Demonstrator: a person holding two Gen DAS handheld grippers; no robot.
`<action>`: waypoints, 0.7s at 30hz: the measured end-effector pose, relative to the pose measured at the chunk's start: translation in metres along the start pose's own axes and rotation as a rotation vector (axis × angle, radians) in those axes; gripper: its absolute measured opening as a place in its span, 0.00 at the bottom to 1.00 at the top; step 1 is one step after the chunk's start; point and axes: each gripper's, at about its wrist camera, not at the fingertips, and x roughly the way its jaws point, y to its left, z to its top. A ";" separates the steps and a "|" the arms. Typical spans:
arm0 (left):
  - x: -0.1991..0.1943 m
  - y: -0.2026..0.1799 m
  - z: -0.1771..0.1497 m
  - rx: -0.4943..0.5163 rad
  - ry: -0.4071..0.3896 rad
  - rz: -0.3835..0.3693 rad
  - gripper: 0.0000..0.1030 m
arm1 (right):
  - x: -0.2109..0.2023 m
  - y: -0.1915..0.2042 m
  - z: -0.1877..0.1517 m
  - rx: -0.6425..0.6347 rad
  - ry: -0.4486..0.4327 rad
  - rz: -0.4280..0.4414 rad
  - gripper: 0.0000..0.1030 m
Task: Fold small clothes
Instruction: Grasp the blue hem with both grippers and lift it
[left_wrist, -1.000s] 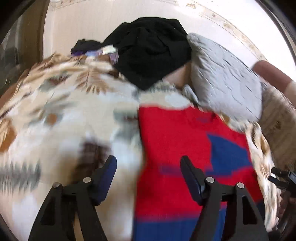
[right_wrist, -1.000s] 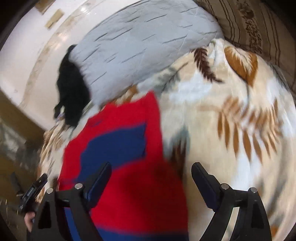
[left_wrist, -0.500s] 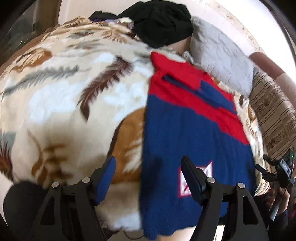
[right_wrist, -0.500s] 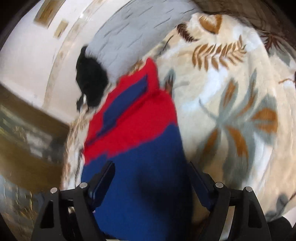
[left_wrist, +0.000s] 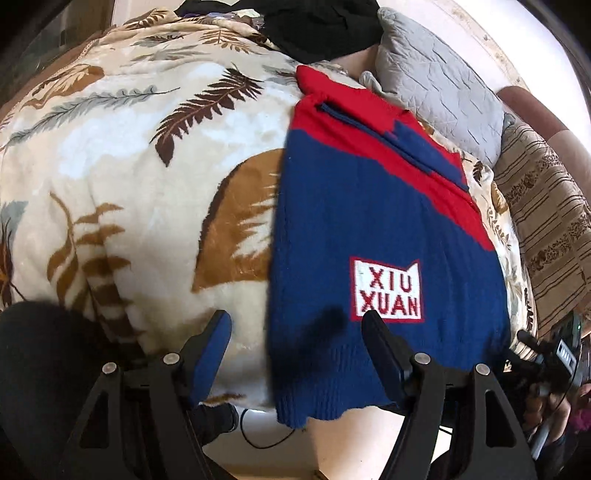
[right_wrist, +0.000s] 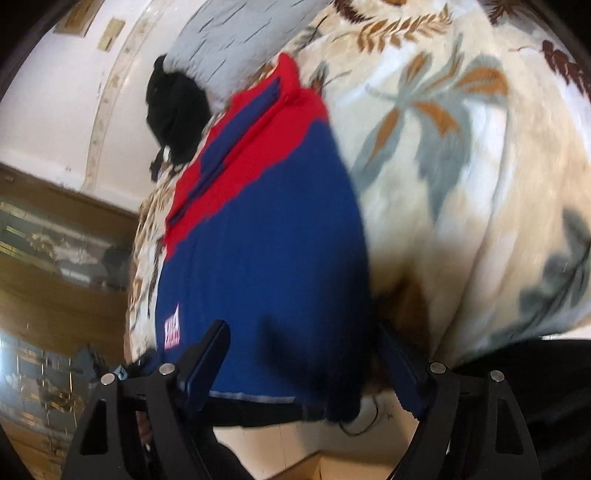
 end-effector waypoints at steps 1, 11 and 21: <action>-0.004 -0.001 -0.002 -0.005 -0.005 -0.021 0.72 | -0.001 0.002 -0.006 -0.008 0.007 -0.002 0.71; 0.009 -0.011 -0.014 0.028 0.058 0.010 0.45 | 0.002 -0.009 -0.022 0.008 0.033 -0.021 0.33; 0.015 -0.024 -0.020 0.094 0.071 0.107 0.21 | 0.002 -0.009 -0.018 0.011 0.037 -0.029 0.31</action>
